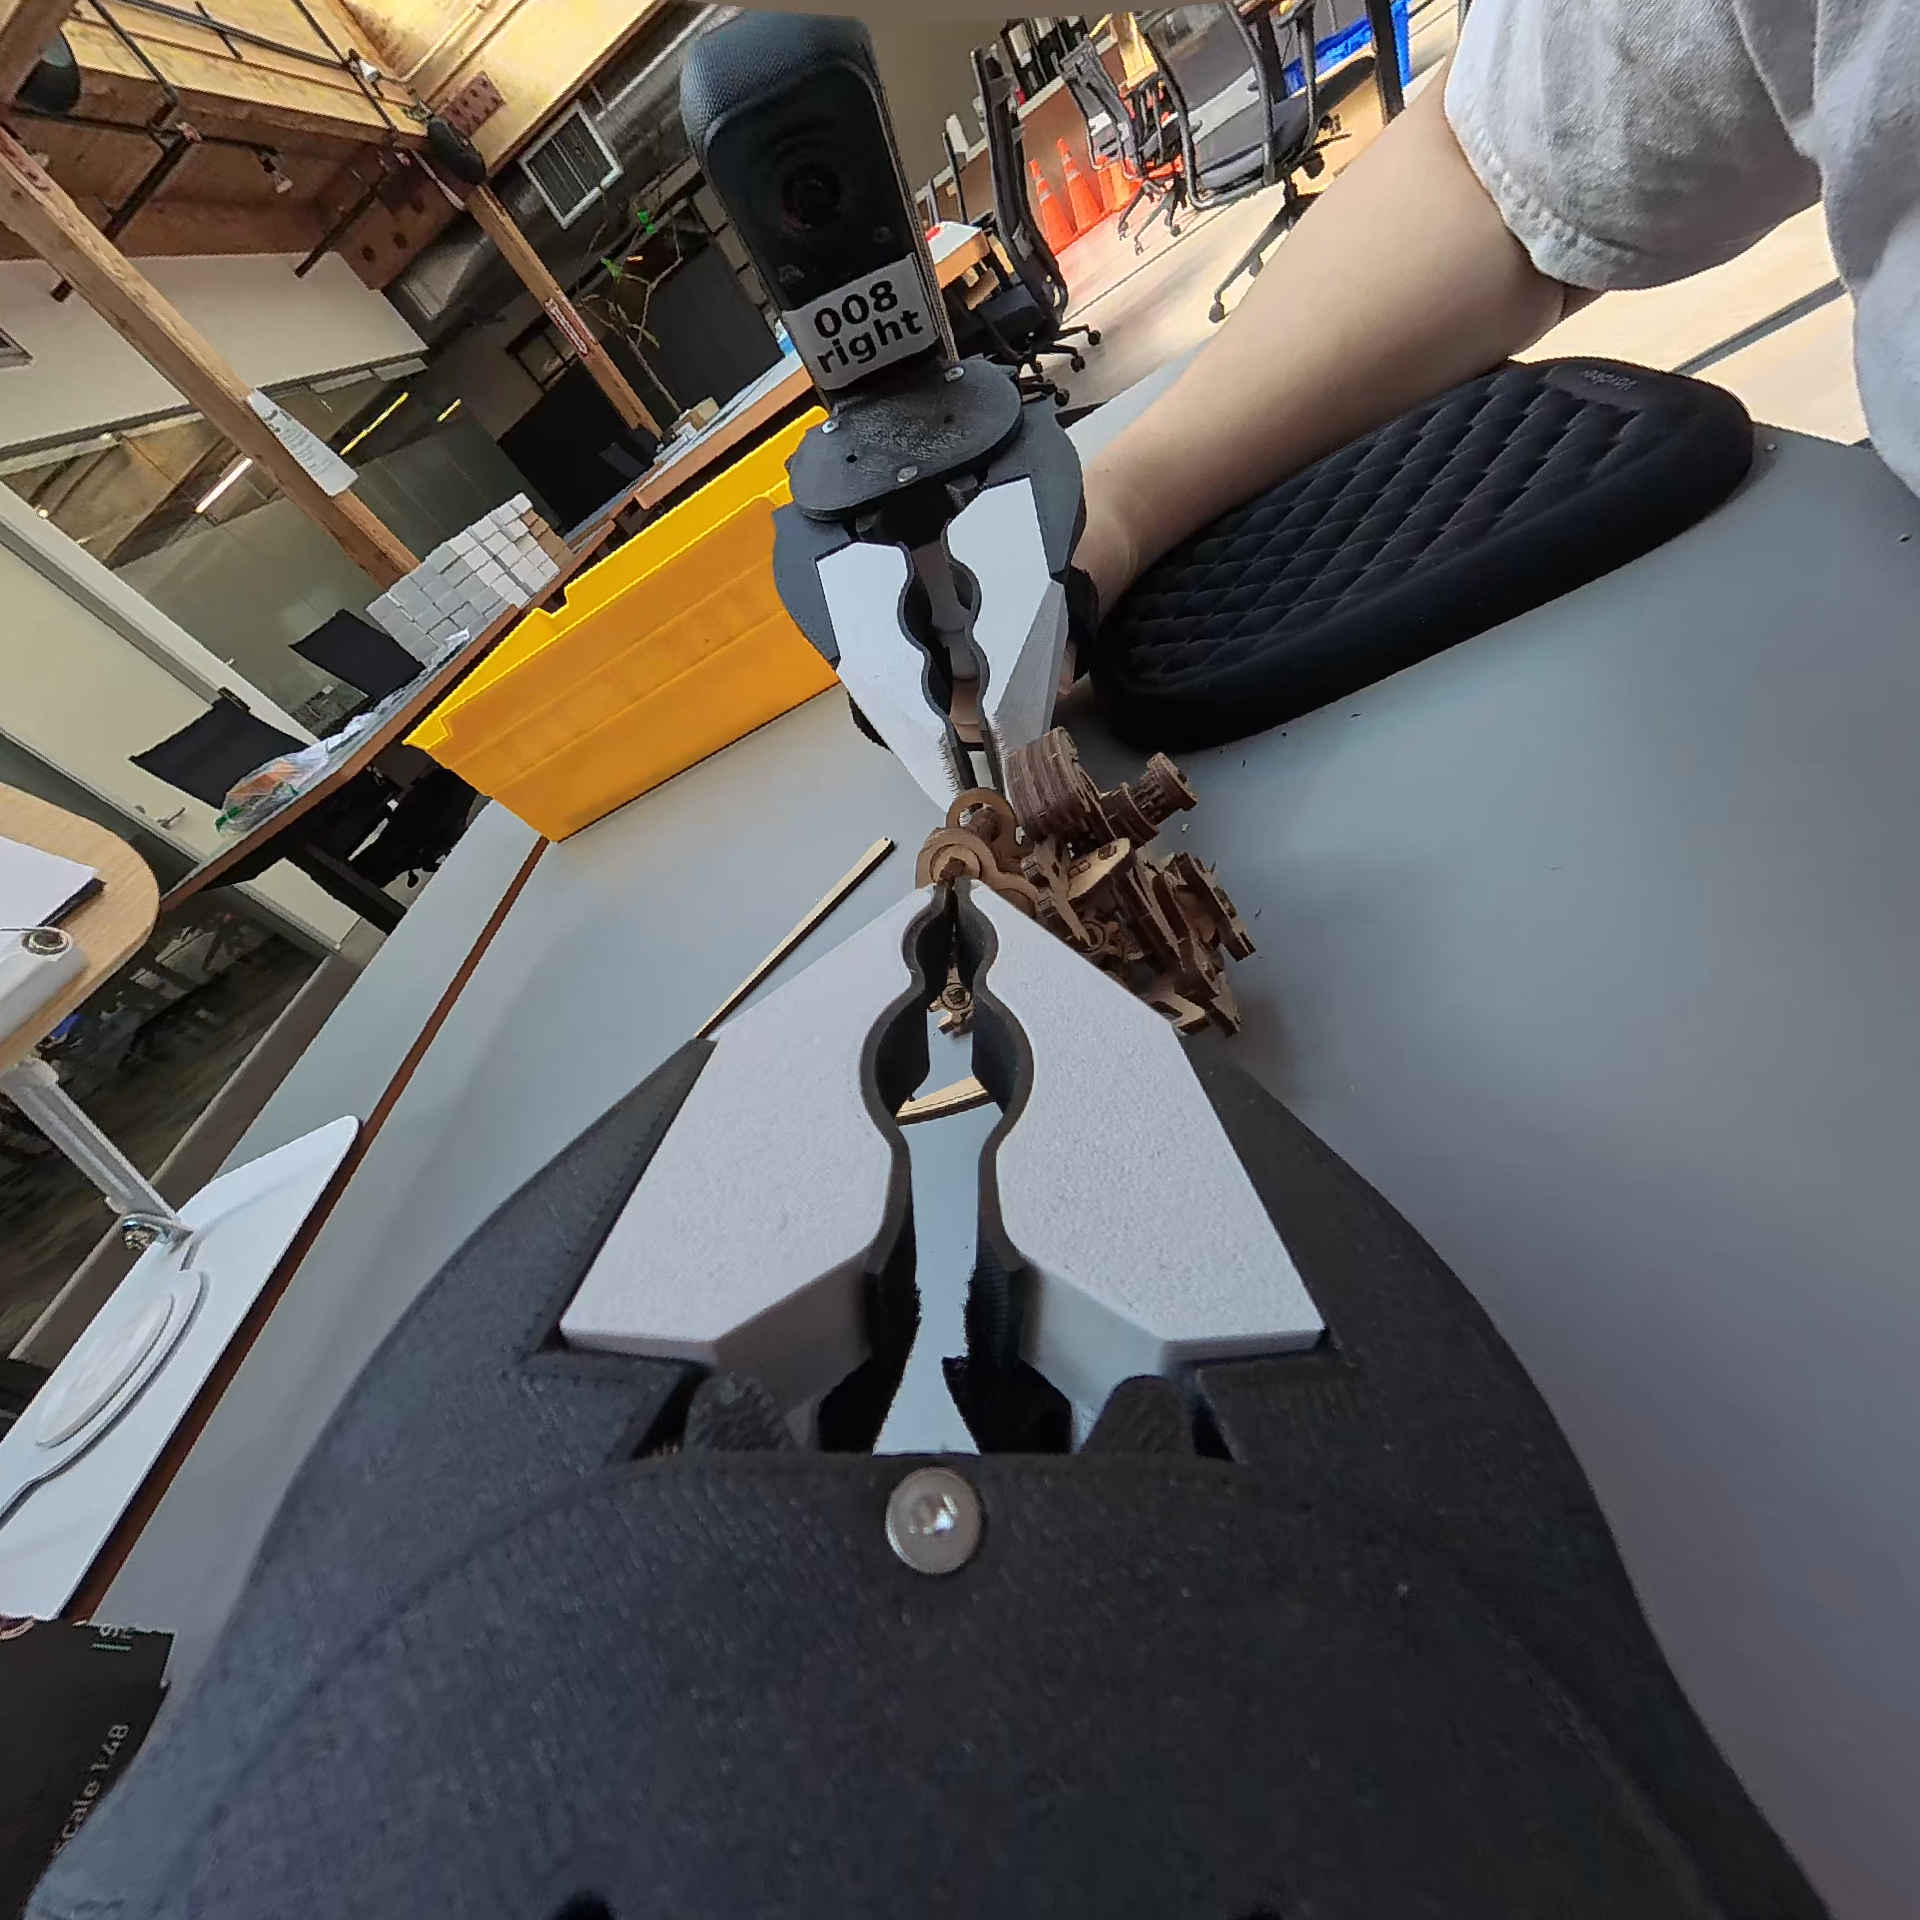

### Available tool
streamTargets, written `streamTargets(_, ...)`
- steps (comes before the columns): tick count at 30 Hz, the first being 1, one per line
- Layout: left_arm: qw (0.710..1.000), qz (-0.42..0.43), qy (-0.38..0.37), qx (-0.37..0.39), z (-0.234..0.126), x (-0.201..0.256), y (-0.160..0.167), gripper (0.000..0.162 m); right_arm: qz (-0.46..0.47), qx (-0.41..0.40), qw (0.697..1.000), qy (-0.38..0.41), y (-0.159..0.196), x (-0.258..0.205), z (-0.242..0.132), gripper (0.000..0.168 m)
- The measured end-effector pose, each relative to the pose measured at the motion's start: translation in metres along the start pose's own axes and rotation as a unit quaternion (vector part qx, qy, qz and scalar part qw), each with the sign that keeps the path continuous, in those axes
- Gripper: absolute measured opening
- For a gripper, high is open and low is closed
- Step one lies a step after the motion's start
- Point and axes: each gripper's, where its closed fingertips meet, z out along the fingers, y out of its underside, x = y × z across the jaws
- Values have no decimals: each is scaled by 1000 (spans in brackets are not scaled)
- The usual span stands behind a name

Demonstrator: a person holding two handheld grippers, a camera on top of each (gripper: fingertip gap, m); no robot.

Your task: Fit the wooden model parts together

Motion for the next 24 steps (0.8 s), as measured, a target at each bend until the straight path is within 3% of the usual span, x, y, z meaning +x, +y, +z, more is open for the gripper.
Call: streamTargets(24,999,-2,43,-4,-1,0,6,2,-4,2,1000,-1,-1,0,0,2)
